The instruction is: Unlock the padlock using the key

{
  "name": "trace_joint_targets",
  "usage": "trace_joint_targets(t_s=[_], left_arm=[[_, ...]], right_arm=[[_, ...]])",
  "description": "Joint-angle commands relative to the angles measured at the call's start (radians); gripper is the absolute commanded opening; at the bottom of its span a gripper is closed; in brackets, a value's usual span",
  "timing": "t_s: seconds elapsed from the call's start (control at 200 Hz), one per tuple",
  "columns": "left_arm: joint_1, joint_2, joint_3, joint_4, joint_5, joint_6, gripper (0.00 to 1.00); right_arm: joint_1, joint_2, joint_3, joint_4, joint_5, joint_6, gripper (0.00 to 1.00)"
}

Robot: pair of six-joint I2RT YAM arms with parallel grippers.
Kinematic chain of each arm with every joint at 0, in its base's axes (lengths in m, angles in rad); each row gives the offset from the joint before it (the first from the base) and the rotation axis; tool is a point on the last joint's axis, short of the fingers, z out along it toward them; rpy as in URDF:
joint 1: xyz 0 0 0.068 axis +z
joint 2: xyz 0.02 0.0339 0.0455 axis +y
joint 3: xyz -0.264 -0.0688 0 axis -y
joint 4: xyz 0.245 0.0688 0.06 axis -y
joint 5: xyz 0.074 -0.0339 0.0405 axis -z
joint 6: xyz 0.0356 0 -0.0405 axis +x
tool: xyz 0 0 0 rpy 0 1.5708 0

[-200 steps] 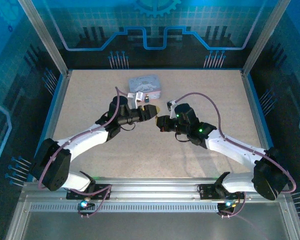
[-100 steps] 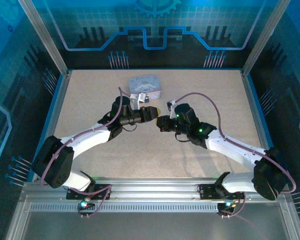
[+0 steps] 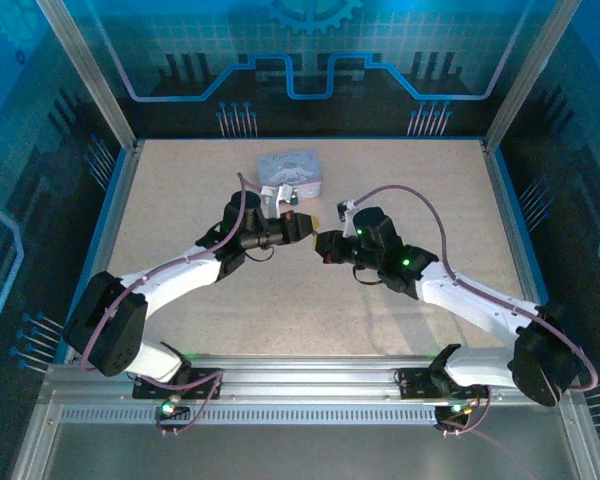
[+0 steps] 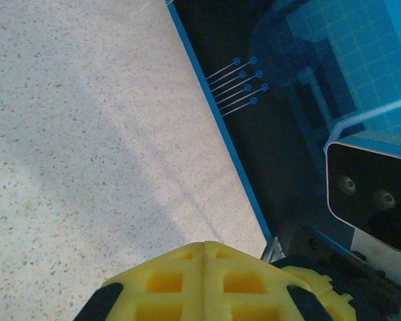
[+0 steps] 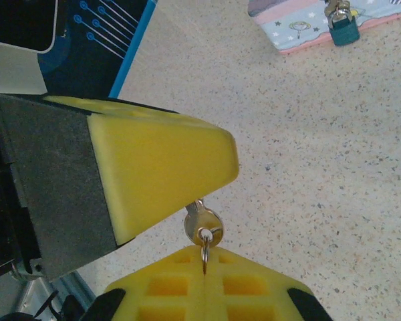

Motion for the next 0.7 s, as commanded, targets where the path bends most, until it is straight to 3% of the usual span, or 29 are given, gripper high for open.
trace_joint_targets(t_s=[0.0,0.095,0.32,0.48,0.695], left_arm=[[-0.004,-0.020,0.045,-0.017,0.007,0.041,0.00],[0.000,-0.027,0.060,-0.031,0.004,0.051,0.00],[0.005,-0.049,0.112,-0.094,0.004,0.104,0.00],[0.011,-0.062,0.150,-0.123,0.021,0.145,0.00],[0.010,-0.078,0.223,-0.147,0.072,0.193,0.00]], right_arm=[[-0.025,-0.057,-0.035,0.033,-0.037,-0.019,0.03],[-0.055,-0.097,-0.075,0.062,-0.071,-0.029,0.07],[-0.176,-0.188,-0.151,0.169,-0.224,-0.057,0.29],[-0.287,-0.231,-0.199,0.329,-0.347,-0.043,0.41],[-0.340,-0.214,-0.172,0.521,-0.515,-0.026,0.48]])
